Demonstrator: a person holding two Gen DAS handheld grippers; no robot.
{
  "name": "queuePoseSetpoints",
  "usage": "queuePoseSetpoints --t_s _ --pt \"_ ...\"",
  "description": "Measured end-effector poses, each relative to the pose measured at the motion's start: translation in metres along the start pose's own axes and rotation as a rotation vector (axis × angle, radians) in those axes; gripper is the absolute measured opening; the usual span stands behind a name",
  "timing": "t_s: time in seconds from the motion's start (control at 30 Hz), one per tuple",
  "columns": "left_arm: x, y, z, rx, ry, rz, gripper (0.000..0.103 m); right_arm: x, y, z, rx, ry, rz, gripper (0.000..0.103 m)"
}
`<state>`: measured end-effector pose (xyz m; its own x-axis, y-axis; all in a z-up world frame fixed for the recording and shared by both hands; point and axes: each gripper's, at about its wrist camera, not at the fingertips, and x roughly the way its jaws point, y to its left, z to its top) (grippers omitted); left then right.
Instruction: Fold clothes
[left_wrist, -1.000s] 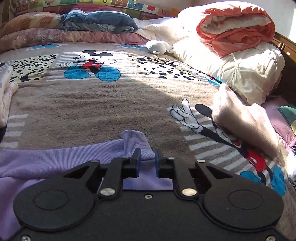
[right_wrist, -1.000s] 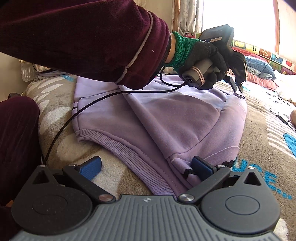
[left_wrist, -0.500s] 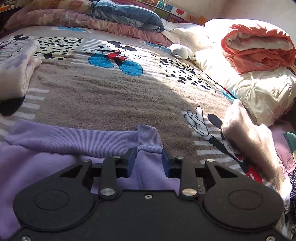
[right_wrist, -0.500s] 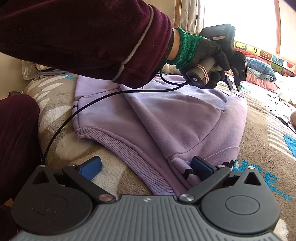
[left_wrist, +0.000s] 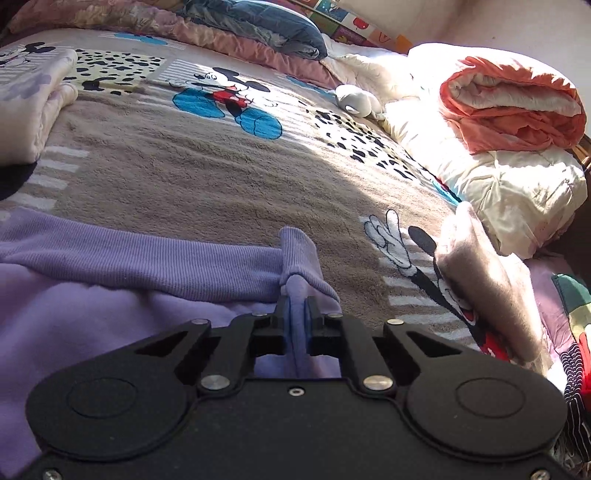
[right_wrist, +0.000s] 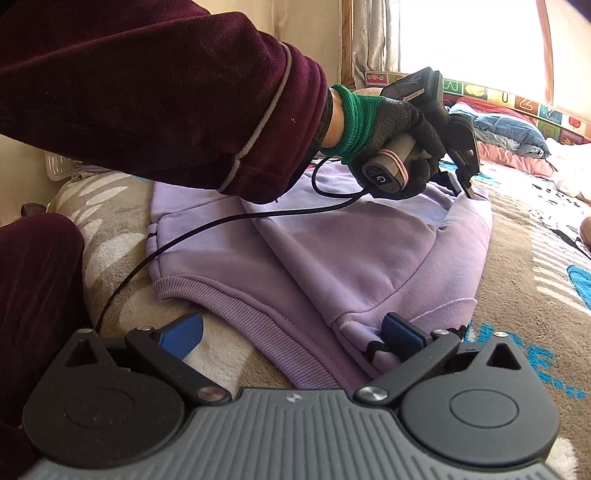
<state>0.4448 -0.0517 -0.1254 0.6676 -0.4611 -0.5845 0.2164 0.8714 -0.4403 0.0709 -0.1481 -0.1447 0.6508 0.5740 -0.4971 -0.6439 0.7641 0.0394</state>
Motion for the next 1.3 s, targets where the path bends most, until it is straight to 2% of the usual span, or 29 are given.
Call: queuePoseSetpoints --t_s 0.07,0.17,0.3,0.43,0.47,0.5,0.63,0.7,0.83,0.93,0.97,1.1,1.17,1.3 --pt "-0.006 0.000 0.003 0.015 -0.016 0.007 0.006 0.000 -0.002 0.000 0.012 -0.004 0.012 0.103" --pt "0.005 0.000 -0.002 0.079 0.022 0.062 0.006 -0.001 -0.005 -0.001 0.030 -0.009 0.031 0.103" --pt "0.015 0.014 -0.009 0.043 0.041 0.096 0.007 -0.001 -0.008 -0.002 0.052 -0.015 0.052 0.103" --pt "0.006 0.012 -0.009 0.031 0.008 0.101 0.006 -0.001 -0.010 -0.001 0.057 -0.017 0.058 0.103" --pt "0.006 0.011 -0.008 0.036 0.007 0.109 0.008 -0.001 -0.010 -0.001 0.057 -0.017 0.058 0.103" --pt "0.007 0.012 -0.007 0.040 0.020 0.116 0.014 -0.001 -0.010 -0.001 0.056 -0.017 0.058 0.103" --pt "0.013 0.012 -0.003 0.056 0.069 0.146 0.018 0.000 -0.009 -0.001 0.051 -0.016 0.057 0.103" --pt "-0.007 0.005 -0.002 0.089 0.025 0.162 0.028 0.001 -0.009 -0.001 0.050 -0.017 0.057 0.103" --pt "-0.067 -0.001 -0.012 0.129 -0.050 0.177 0.028 0.002 -0.007 -0.002 0.042 -0.019 0.052 0.103" --pt "-0.132 0.008 -0.032 0.122 -0.115 0.205 0.041 0.001 -0.005 -0.002 0.033 -0.019 0.045 0.103" --pt "-0.151 0.016 -0.038 0.100 -0.139 0.213 0.046 0.001 -0.005 -0.003 0.031 -0.020 0.042 0.103" --pt "-0.241 0.071 -0.065 -0.048 -0.246 0.318 0.046 -0.006 -0.005 -0.002 0.048 -0.040 0.026 0.102" --pt "-0.269 0.101 -0.077 -0.144 -0.264 0.342 0.046 -0.014 -0.003 -0.001 0.051 -0.063 0.007 0.102" --pt "-0.285 0.139 -0.095 -0.320 -0.240 0.290 0.046 -0.027 0.002 -0.001 0.040 -0.099 -0.046 0.102"
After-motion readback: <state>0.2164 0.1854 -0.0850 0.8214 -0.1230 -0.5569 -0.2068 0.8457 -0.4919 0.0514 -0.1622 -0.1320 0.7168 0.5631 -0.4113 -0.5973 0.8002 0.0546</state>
